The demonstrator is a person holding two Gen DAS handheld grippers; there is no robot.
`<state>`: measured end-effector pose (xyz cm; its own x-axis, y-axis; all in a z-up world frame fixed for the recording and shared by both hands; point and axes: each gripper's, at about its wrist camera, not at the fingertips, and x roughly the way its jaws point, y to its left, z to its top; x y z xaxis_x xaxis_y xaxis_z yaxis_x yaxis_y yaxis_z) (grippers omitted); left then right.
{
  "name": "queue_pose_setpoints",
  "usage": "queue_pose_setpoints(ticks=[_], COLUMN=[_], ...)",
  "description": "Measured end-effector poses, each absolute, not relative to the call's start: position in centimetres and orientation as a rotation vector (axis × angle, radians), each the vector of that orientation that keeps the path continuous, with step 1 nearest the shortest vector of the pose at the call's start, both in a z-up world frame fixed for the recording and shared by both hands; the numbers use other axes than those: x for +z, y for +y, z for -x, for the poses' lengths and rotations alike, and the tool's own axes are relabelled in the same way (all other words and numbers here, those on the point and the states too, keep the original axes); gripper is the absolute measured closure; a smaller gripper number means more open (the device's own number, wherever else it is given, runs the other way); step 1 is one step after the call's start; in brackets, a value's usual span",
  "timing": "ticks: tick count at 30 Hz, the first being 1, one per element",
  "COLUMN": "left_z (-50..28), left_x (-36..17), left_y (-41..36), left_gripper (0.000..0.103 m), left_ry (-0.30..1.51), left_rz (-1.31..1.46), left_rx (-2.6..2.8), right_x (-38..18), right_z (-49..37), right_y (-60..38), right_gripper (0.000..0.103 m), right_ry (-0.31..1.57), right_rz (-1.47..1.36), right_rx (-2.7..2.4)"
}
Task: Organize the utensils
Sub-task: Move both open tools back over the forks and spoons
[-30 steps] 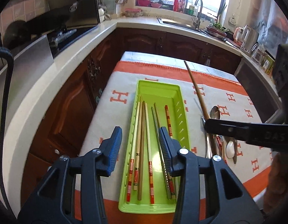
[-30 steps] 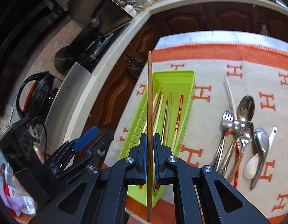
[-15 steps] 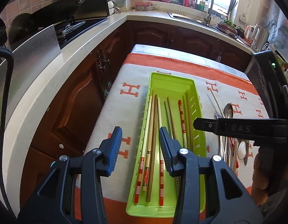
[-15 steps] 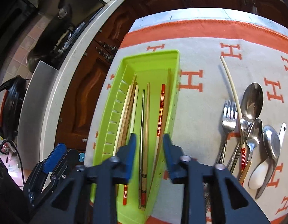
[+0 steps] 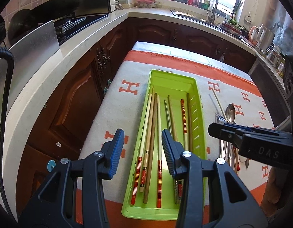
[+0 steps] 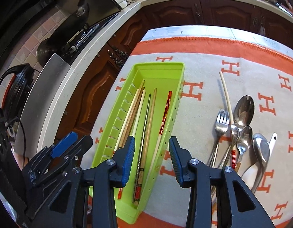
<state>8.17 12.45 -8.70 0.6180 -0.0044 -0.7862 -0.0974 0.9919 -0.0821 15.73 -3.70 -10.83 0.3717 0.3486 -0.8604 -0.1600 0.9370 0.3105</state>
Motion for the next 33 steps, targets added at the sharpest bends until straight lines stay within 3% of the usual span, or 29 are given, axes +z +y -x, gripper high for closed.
queue_pose_setpoints(ticks=[33], left_z=[-7.6], left_x=[-8.2], left_y=[1.8], left_gripper=[0.065], left_ry=[0.946], left_rz=[-0.018], left_rx=[-0.106], right_x=[-10.1], right_z=[-9.4], right_y=[-16.6], right_gripper=[0.065], right_ry=[1.077], right_rz=[-0.263], right_rx=[0.233])
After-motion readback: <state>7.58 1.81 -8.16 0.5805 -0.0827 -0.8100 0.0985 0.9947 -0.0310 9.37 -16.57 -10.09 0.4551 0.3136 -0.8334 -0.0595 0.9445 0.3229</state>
